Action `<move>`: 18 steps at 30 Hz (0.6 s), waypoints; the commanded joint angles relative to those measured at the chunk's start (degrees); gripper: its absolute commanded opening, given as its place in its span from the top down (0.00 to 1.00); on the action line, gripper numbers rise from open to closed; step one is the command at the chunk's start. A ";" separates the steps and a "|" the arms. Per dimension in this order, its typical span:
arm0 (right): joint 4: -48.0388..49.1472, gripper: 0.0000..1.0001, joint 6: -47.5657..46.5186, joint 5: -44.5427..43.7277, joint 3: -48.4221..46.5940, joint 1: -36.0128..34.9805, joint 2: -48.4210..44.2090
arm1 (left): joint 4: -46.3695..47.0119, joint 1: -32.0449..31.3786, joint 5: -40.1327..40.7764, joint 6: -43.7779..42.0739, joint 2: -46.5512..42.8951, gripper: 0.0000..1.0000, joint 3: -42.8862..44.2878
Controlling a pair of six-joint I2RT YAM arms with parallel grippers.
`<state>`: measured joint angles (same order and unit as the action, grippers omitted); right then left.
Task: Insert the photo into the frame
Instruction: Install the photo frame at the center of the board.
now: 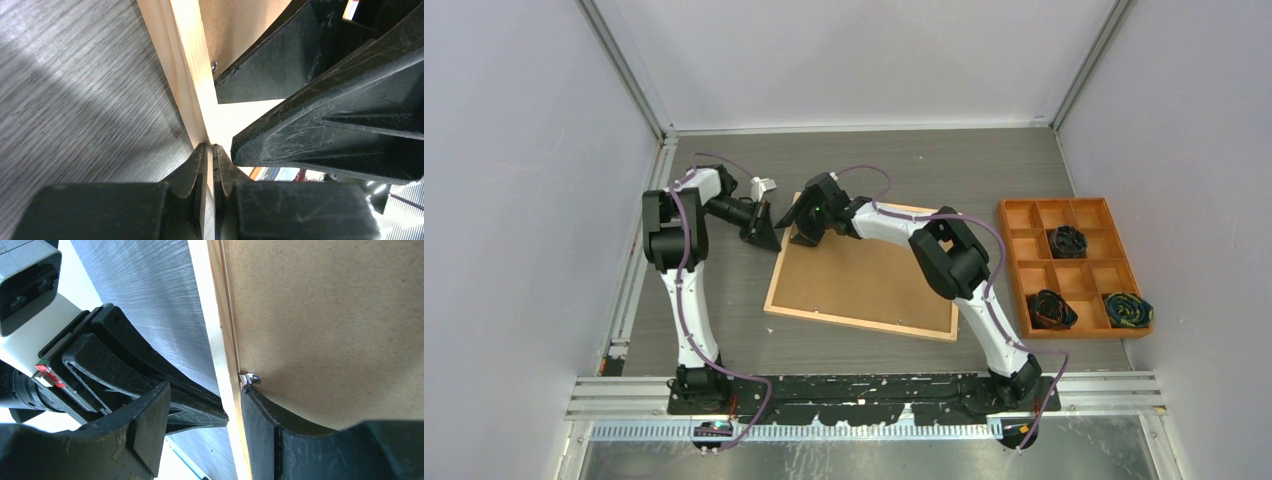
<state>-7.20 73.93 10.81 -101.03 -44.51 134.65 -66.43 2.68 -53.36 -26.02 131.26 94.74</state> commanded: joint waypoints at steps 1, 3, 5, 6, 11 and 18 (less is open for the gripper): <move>2.54 0.41 0.11 -6.24 0.28 0.94 3.36 | 1.13 -1.89 1.77 -2.05 0.30 0.93 -0.62; 2.62 0.41 0.22 -6.15 0.24 1.07 3.35 | 1.07 -1.89 1.77 -2.18 0.33 0.93 -0.61; 2.67 0.42 0.18 -6.19 0.43 1.02 2.96 | 0.97 -1.90 1.77 -2.40 0.30 0.93 -0.61; 2.80 0.42 0.02 -6.34 0.49 1.06 2.74 | 0.87 -1.91 1.77 -2.46 0.28 0.93 -0.56; 5.77 0.41 -2.47 -3.00 0.77 1.84 1.04 | -0.78 -1.71 1.77 -3.39 -0.22 0.93 0.10; 1.41 0.29 -24.54 0.34 11.99 2.08 -17.42 | -7.00 1.11 1.43 -6.62 -4.48 0.76 2.57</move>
<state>-3.22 65.32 11.86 -94.91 -43.51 130.26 -68.20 2.72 -52.86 -29.06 131.22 95.37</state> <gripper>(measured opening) 0.680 0.158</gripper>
